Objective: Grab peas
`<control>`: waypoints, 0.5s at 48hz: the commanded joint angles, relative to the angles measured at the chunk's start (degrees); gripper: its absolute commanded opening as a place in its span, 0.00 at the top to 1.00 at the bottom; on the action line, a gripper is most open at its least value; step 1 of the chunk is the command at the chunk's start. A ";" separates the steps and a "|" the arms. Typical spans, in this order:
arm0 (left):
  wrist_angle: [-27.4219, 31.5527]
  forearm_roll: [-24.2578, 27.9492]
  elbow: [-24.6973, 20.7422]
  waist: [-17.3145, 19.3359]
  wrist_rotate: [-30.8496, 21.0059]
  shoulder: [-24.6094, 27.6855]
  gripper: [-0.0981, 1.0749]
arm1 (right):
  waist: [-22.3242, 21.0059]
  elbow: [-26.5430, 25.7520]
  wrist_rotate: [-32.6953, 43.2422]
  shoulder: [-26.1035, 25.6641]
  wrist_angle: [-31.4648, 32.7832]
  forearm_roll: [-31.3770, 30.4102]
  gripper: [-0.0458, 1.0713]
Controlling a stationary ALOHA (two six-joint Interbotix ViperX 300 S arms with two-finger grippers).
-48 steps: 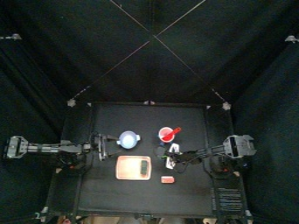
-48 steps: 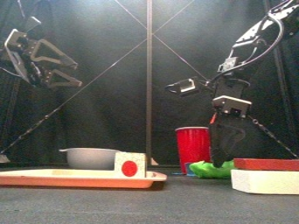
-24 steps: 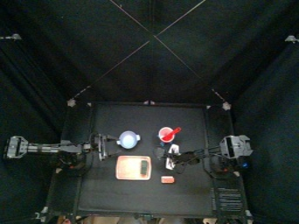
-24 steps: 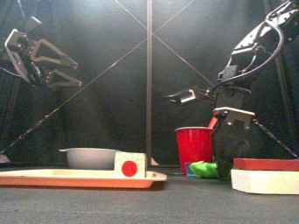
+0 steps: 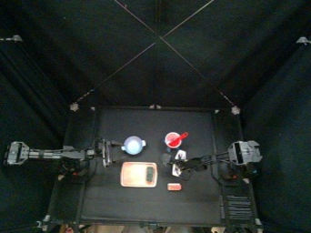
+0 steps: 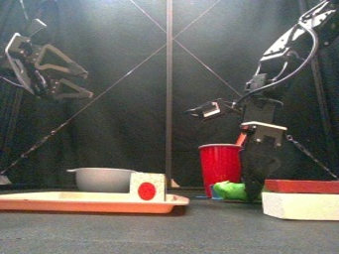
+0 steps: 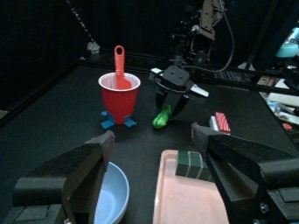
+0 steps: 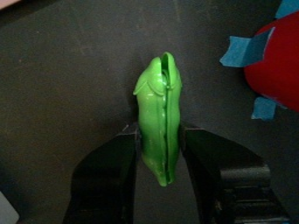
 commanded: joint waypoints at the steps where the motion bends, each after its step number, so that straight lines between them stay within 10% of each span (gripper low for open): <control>1: -0.53 0.00 -0.62 0.09 0.00 0.18 0.04 | 0.79 -2.72 0.00 -3.25 2.81 -0.26 0.35; 24: -0.53 0.09 -0.62 0.09 0.00 0.18 0.04 | 3.25 -6.59 0.00 -5.36 8.09 -0.79 0.36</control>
